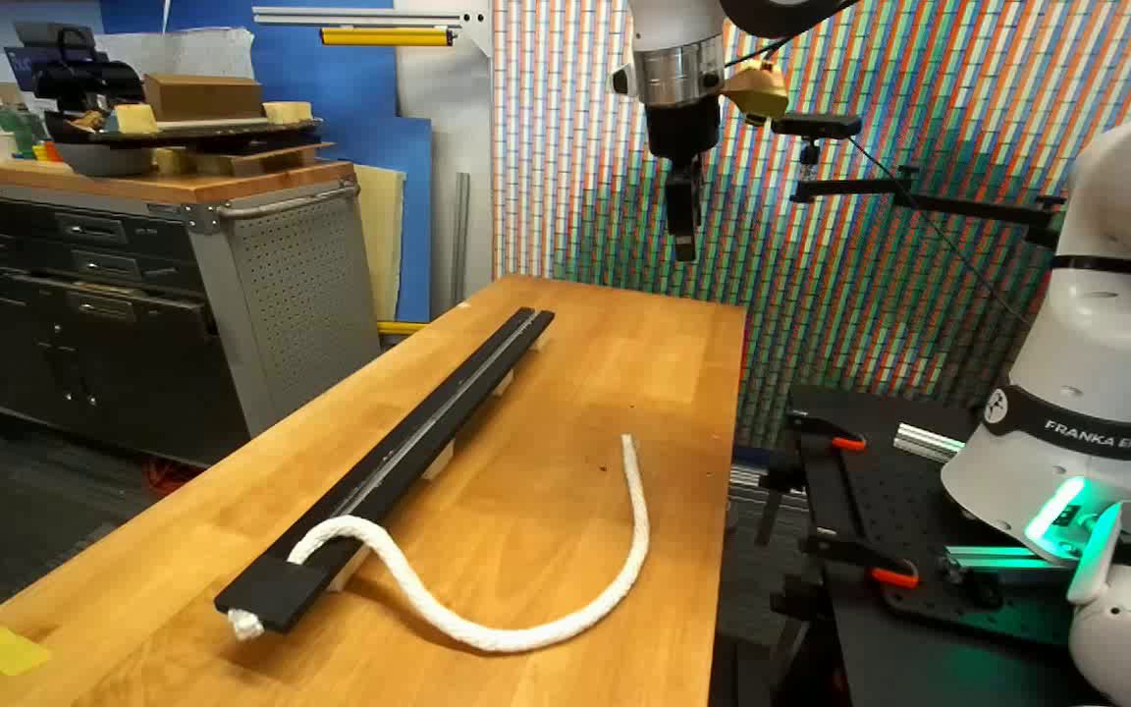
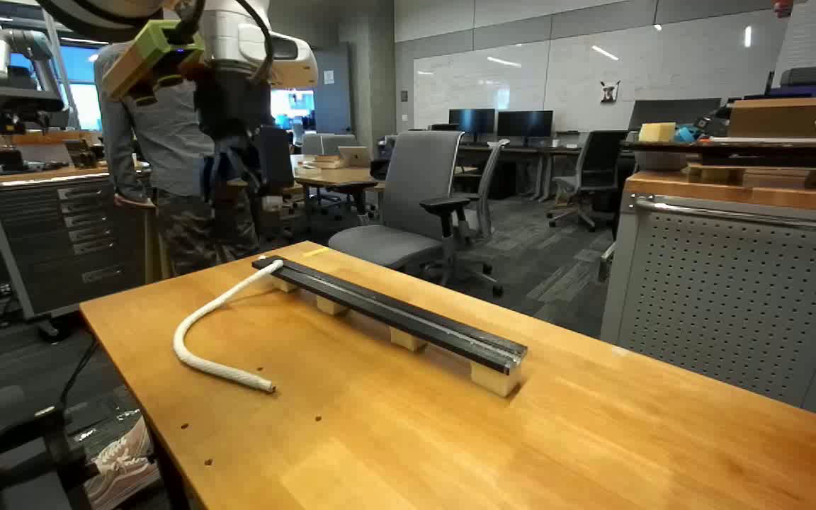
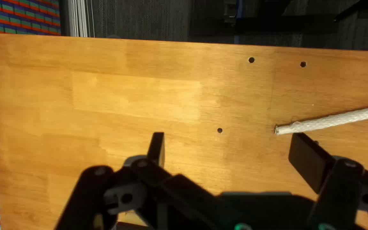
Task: Pick up the white rope and put it in between the black object.
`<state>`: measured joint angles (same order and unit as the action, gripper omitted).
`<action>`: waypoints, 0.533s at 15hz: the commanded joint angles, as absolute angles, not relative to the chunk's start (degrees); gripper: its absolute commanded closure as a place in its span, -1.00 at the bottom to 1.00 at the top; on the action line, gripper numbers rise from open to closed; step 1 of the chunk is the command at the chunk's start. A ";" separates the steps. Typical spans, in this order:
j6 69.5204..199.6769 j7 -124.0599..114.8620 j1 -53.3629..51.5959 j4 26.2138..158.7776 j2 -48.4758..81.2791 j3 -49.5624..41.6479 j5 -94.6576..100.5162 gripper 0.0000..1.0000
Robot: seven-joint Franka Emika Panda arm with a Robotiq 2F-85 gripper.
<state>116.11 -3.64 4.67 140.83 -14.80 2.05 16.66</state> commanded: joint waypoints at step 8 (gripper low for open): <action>115.98 -3.80 3.85 140.33 -14.82 1.27 16.84 -1.00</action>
<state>116.12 -3.64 4.67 140.40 -14.84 2.05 16.66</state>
